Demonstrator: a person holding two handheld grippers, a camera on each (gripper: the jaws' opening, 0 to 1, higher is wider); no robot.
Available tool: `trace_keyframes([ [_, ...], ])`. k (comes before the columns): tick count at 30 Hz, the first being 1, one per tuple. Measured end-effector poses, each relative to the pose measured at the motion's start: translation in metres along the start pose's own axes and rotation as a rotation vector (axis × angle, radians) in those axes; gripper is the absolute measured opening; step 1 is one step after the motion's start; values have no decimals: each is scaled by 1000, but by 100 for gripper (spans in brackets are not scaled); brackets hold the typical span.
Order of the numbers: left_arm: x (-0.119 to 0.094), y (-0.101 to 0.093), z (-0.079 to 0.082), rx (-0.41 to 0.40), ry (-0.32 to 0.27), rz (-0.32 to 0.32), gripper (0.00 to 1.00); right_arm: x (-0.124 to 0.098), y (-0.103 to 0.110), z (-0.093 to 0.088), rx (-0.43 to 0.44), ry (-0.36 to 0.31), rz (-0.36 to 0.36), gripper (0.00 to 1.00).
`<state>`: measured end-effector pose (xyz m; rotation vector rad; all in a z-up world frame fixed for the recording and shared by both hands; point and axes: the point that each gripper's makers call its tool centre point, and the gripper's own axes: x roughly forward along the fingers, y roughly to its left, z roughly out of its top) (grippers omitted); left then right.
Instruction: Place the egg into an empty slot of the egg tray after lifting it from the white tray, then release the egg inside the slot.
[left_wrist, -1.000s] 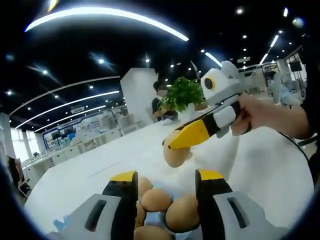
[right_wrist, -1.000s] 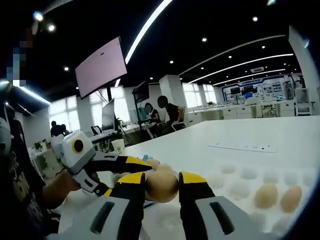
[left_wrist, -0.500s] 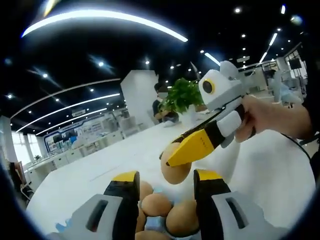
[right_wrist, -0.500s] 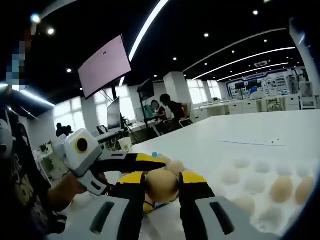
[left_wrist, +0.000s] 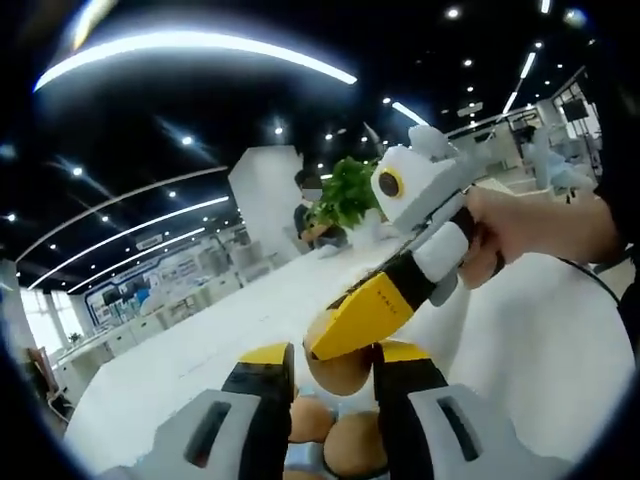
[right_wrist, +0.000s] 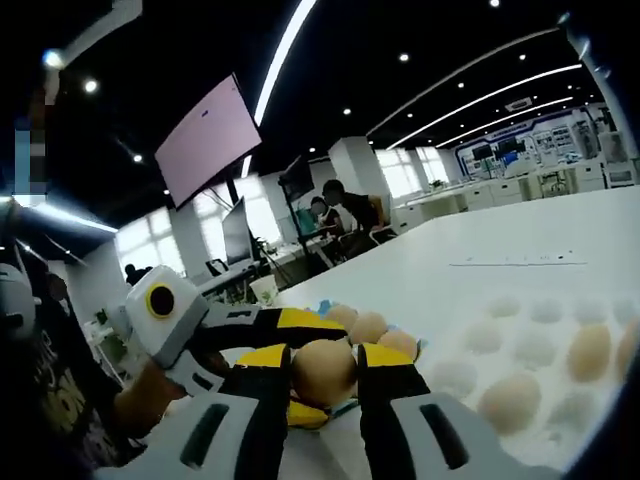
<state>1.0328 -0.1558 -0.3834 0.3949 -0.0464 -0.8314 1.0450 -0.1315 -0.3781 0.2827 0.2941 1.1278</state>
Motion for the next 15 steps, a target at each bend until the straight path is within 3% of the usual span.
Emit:
trace_keyframes([
  [15,-2,4,-1,8,15,1,27,0,0,0,24,-5,9,28],
])
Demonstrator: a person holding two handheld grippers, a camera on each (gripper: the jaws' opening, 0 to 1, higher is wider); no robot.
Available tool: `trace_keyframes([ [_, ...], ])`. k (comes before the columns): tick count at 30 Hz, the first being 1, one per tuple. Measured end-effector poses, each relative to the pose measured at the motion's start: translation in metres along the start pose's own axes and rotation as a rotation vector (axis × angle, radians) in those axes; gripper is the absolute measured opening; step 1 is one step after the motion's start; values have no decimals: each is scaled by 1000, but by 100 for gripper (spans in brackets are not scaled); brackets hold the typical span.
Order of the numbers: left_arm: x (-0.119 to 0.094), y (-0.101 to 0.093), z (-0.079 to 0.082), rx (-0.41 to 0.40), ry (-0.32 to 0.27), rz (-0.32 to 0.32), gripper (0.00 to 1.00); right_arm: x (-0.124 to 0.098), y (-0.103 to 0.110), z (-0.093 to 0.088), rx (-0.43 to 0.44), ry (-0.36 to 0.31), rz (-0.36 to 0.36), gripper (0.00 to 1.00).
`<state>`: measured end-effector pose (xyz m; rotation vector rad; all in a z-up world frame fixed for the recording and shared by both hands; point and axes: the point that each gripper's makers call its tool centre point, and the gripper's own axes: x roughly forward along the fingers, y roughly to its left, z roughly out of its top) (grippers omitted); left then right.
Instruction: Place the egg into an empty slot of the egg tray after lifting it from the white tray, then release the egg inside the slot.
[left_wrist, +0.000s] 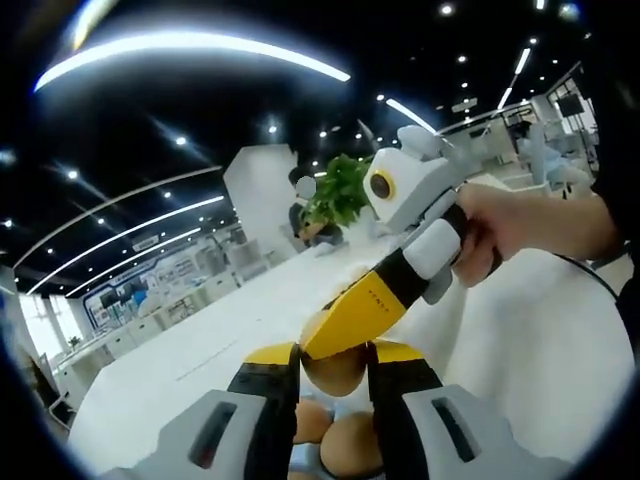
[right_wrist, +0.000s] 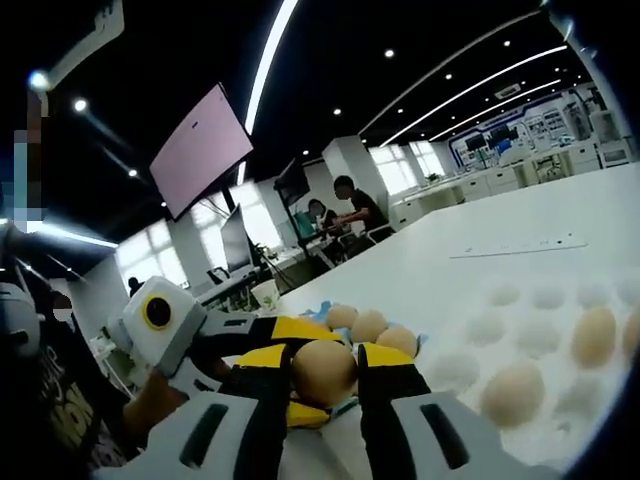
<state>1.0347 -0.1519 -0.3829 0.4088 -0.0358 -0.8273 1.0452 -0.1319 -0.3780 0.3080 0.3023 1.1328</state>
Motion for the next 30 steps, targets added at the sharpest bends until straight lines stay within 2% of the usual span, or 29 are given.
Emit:
trace_keyframes([
  [5,-4,11,-4,-3,17,27,27,-6,4,11,13,-41,21,28],
  [8,-9,20,-6,-22,16,44,27,-10,-2,15,-7,-54,-7,28],
  [11,-10,22,-8,-30,19,47,27,-12,-8,17,14,-77,-22,27],
  [17,-14,29,-11,-36,25,68,26,-15,-16,14,-20,-61,-67,28],
  [22,-23,43,-11,-42,22,96,26,-18,-18,13,-58,-50,-89,28],
  [26,-29,50,-11,-57,24,120,26,-23,-21,13,-52,-61,-92,28],
  [30,-38,64,-15,-66,31,145,26,-28,-25,14,-47,-71,-105,28],
])
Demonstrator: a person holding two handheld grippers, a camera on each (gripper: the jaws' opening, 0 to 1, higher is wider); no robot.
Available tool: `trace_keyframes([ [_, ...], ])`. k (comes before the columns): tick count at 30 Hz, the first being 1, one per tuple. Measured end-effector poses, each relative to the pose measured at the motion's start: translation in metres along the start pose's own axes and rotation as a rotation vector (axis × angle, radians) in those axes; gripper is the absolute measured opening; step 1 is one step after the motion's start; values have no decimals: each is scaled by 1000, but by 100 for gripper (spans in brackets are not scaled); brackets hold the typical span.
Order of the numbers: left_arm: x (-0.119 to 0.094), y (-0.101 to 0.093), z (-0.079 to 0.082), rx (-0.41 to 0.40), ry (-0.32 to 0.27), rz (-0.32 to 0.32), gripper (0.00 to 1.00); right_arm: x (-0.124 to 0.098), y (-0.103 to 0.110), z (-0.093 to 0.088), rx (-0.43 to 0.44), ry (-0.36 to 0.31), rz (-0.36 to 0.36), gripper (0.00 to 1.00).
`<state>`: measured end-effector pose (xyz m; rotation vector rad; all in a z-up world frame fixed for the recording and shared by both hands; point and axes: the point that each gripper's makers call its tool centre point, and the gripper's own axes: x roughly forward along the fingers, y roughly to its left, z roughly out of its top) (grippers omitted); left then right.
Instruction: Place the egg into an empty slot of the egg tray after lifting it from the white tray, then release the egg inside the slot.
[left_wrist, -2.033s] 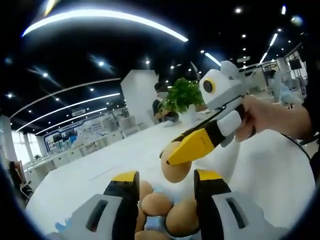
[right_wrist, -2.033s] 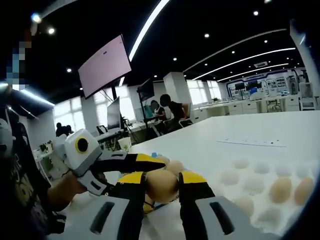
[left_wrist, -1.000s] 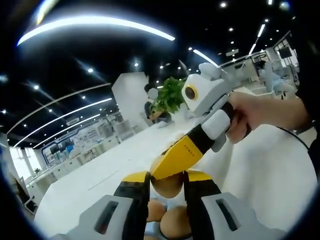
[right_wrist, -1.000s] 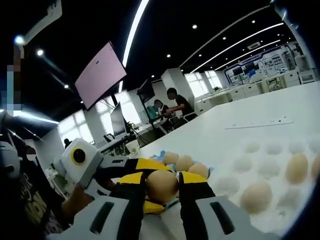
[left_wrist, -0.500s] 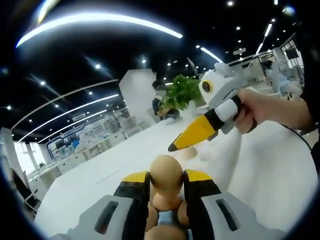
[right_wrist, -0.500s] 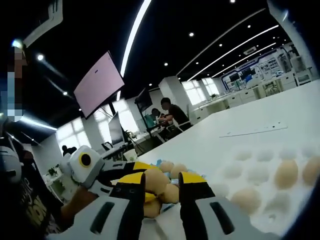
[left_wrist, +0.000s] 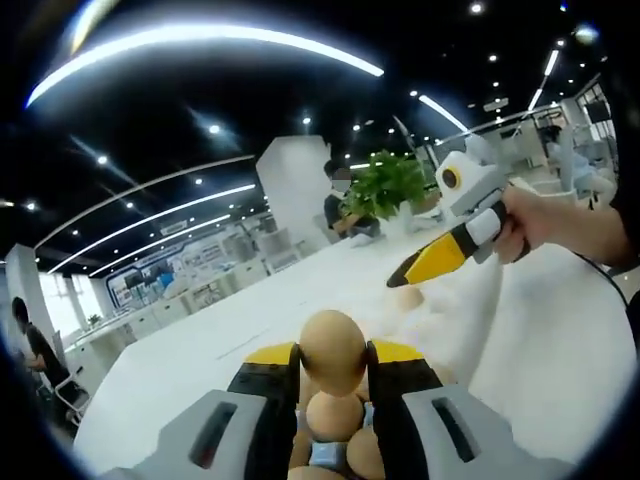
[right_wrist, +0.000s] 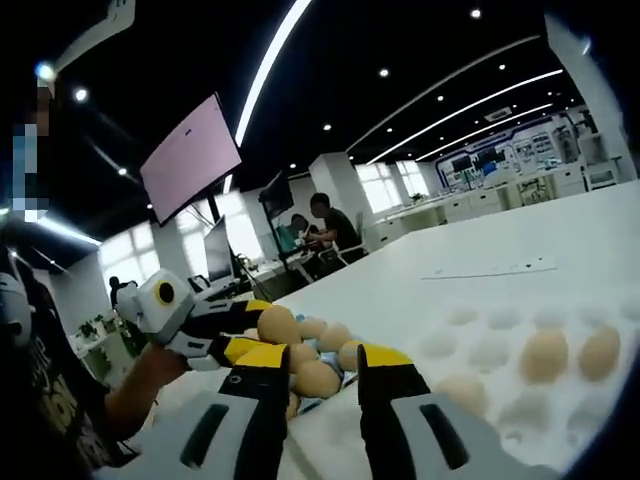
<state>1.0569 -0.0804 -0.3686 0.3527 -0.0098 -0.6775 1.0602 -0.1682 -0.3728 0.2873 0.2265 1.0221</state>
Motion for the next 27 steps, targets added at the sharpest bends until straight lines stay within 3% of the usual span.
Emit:
trace_keyframes([
  [12,-13,36,-8,-32,17,65,26,-5,-3,0,-6,-5,-8,28],
  [16,-17,50,-16,-89,36,95,26,-7,-6,0,-36,7,-29,28],
  [23,-21,73,-26,-117,47,125,26,-7,-2,1,-47,10,-23,28],
  [27,-22,92,-41,-193,74,158,26,-6,0,-2,-50,15,-19,28],
])
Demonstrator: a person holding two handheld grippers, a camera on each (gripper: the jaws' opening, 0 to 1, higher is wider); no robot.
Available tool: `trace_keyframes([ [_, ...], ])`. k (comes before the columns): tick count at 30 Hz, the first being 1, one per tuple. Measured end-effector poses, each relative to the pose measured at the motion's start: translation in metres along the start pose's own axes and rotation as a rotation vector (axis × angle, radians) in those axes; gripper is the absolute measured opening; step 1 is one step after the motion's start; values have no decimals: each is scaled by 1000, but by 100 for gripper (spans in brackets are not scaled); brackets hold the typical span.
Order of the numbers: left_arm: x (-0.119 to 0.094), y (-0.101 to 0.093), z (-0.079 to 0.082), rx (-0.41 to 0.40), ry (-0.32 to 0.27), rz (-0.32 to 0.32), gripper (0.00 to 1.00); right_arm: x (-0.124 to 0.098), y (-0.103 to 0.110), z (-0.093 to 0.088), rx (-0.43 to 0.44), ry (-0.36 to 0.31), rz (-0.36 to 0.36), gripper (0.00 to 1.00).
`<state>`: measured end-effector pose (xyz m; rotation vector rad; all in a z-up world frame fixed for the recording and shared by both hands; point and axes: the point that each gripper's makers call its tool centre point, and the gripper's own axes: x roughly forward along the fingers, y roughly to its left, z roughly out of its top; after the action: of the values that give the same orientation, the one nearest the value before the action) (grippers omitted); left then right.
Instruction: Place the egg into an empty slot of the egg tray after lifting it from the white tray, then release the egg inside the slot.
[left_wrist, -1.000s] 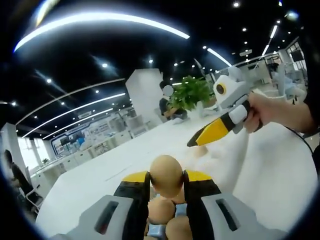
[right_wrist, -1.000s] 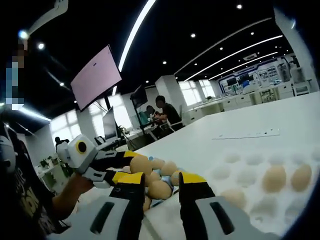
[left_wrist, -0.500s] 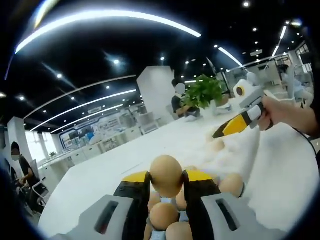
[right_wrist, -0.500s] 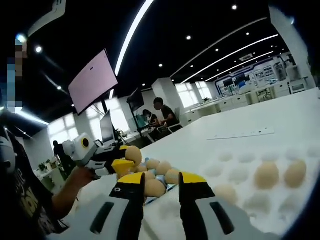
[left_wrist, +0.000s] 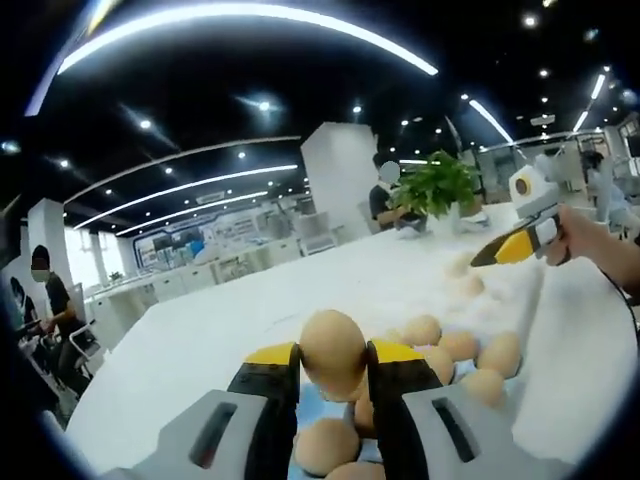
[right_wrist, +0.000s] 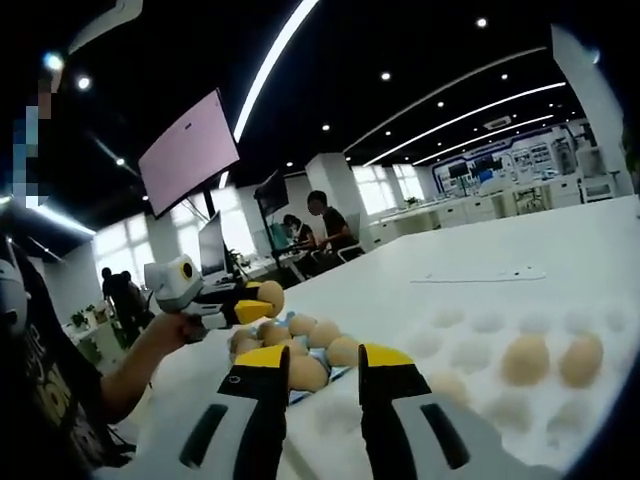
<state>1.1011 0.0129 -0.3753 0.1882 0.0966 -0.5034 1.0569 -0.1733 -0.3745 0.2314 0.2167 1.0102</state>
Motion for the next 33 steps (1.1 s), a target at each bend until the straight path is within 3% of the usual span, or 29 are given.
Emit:
trace_keyframes([
  [4,0,7,-11,-31,24,15,26,1,0,-3,-1,7,1,28],
  [13,2,16,-21,-71,51,25,27,-1,-1,-5,8,6,-2,28],
  [16,5,22,-26,-53,87,39,27,-1,-1,-7,8,8,-1,28],
  [26,15,20,-33,-18,173,-30,27,-1,-2,-11,12,13,-2,28],
  [33,15,17,-38,-71,201,-62,27,0,-2,-12,15,14,-5,28],
])
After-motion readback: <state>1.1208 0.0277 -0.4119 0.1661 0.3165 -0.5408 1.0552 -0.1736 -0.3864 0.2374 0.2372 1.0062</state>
